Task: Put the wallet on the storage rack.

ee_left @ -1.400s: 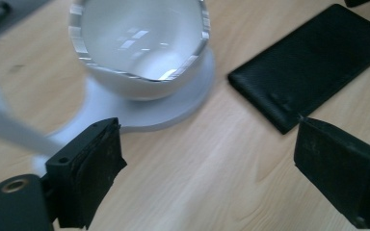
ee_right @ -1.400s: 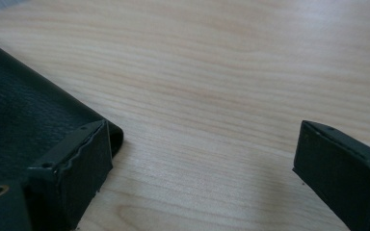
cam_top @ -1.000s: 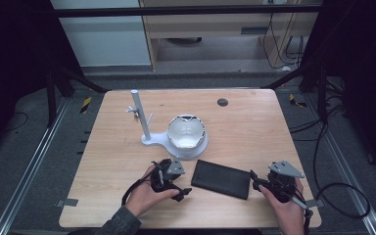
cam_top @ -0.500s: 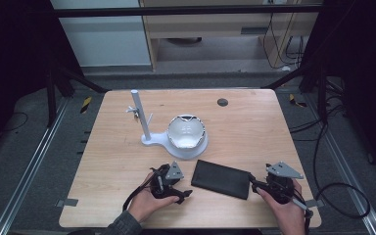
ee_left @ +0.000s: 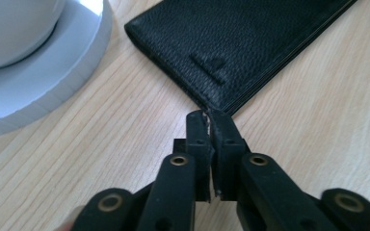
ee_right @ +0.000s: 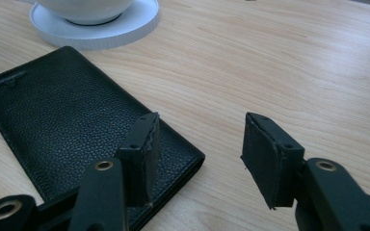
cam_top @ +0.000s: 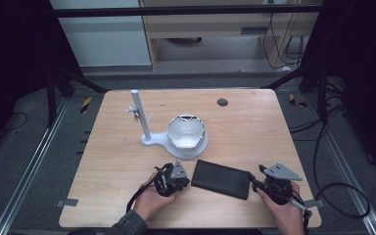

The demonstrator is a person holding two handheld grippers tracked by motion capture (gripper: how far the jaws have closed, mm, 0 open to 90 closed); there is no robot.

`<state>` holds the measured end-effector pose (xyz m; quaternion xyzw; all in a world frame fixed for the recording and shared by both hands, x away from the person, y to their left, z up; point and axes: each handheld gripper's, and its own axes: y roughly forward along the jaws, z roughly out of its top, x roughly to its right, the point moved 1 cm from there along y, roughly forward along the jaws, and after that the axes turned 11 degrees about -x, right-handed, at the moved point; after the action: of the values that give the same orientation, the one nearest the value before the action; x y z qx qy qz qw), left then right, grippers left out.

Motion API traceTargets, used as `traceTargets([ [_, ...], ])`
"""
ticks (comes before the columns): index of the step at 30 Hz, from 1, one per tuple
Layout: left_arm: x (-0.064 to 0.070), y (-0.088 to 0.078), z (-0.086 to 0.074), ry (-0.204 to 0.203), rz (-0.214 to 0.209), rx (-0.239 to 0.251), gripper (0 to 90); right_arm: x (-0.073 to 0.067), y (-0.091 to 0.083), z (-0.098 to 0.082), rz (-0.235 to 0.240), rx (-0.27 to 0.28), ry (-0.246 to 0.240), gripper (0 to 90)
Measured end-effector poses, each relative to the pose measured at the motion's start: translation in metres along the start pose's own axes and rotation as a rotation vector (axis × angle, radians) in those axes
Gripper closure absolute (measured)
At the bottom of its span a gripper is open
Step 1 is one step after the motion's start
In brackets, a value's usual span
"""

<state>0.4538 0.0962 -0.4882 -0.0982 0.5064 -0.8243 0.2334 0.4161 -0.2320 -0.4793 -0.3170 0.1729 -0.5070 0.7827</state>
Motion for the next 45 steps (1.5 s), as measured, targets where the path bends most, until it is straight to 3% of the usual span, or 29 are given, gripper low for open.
traceTargets([
  [21, 0.006, 0.008, 0.004, 0.059, -0.005, -0.03, 88.5, -0.007, 0.001, 0.002, 0.017, -0.003, -0.032, 45.4],
  [25, 0.007, 0.008, 0.004, 0.061, -0.002, -0.026, 88.3, -0.008, -0.001, 0.003, 0.021, -0.001, -0.027, 45.3],
  [30, 0.006, 0.006, 0.004, 0.057, -0.001, -0.007, 87.9, -0.014, -0.001, 0.005, 0.041, 0.005, -0.055, 44.3],
  [33, 0.005, 0.003, 0.004, 0.053, -0.004, 0.012, 87.8, -0.025, 0.001, 0.008, 0.085, -0.003, -0.096, 40.7],
  [39, 0.002, -0.001, 0.004, 0.011, -0.018, 0.065, 87.3, -0.062, 0.012, 0.014, 0.153, -0.052, -0.236, 26.6],
  [45, -0.001, -0.002, 0.006, -0.014, -0.027, 0.098, 87.1, -0.087, 0.028, 0.017, 0.112, -0.103, -0.319, 17.0],
])
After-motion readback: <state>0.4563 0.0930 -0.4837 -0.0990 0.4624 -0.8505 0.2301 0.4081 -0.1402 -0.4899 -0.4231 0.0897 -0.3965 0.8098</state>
